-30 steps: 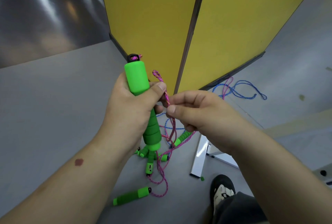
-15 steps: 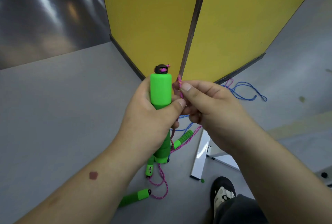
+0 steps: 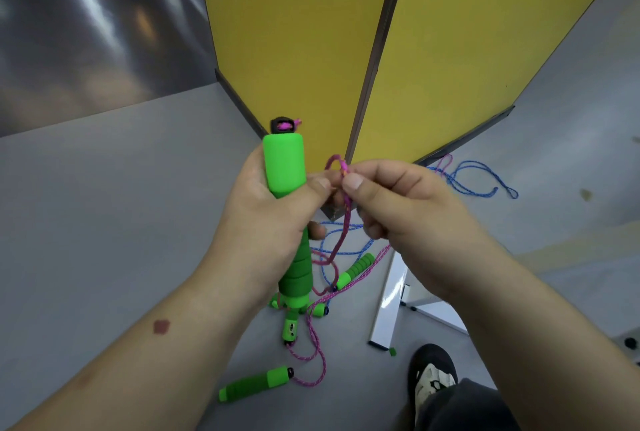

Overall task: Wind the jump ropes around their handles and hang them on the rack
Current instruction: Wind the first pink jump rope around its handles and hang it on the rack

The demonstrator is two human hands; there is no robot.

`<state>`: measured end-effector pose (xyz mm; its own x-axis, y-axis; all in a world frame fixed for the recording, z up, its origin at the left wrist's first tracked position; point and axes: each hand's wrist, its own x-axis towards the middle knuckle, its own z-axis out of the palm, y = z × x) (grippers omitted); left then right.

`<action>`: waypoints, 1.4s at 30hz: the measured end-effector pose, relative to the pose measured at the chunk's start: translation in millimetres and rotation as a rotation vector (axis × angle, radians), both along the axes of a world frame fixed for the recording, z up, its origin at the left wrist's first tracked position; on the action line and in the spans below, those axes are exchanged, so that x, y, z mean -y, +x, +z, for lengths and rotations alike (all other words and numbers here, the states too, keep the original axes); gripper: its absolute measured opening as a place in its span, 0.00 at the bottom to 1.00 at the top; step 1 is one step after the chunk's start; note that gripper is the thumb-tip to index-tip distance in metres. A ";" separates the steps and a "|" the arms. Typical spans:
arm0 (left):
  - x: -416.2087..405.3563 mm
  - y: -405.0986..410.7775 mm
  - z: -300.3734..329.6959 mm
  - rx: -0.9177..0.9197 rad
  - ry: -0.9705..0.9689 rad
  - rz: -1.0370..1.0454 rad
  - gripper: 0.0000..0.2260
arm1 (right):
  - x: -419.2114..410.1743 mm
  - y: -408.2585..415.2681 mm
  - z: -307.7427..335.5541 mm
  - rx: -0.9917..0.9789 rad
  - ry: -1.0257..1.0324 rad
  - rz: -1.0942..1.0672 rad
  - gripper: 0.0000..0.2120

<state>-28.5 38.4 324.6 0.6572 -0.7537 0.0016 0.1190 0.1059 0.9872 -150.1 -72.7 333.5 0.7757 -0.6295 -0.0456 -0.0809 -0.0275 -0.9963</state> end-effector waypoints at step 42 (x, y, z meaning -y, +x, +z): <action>1.1 9.8 -1.1 0.033 -0.045 0.065 0.12 | -1.7 -1.7 0.9 -0.091 0.032 0.110 0.08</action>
<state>-18.8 37.2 323.6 0.7037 -0.7082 0.0573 0.0776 0.1568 0.9846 -151.8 -71.0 334.4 0.8316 -0.5382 -0.1374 -0.1690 -0.0095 -0.9856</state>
